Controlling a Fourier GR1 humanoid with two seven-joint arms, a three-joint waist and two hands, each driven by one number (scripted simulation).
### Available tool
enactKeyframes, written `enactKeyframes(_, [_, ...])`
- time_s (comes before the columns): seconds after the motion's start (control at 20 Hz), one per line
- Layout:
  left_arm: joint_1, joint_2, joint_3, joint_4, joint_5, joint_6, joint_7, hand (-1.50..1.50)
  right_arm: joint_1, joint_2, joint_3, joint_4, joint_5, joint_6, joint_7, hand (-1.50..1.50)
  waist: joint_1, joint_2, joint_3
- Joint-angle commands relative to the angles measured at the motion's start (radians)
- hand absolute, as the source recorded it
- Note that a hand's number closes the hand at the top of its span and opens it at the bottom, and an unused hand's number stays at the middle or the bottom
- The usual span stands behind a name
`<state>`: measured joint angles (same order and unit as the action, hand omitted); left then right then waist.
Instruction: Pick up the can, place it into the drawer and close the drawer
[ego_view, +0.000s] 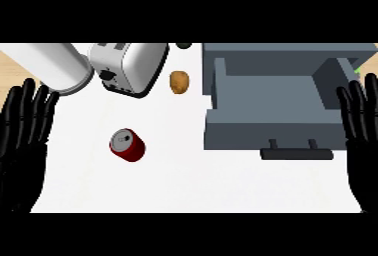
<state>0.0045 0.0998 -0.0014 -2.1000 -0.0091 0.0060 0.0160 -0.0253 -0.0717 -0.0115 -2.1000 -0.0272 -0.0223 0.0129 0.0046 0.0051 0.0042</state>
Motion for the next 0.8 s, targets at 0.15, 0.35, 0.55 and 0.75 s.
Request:
enactKeyframes(0.15, [0.035, -0.097, -0.075, -0.089, -0.276, 0.292, 0.096, -1.50, 0.039, -0.008, 0.008, -0.013, 0.007, 0.020, -0.019, -1.50, -0.003, -0.009, -0.002])
enactKeyframes(0.35, [0.157, -0.099, -0.007, 0.010, -0.219, 0.534, 0.240, -1.50, 0.111, 0.020, -0.024, 0.067, 0.037, -0.054, 0.105, -1.50, 0.012, 0.001, -0.004])
enactKeyframes(0.55, [0.205, -0.099, -0.198, -0.065, -0.364, 0.735, 0.388, -1.50, 0.064, -0.007, -0.051, 0.071, 0.012, -0.051, 0.190, -1.50, 0.004, -0.006, -0.002])
enactKeyframes(0.75, [0.216, -0.100, -0.386, -0.112, -0.605, 0.872, 0.556, -1.50, 0.126, -0.031, -0.081, 0.029, -0.020, -0.011, 0.160, -1.50, -0.007, -0.007, -0.002])
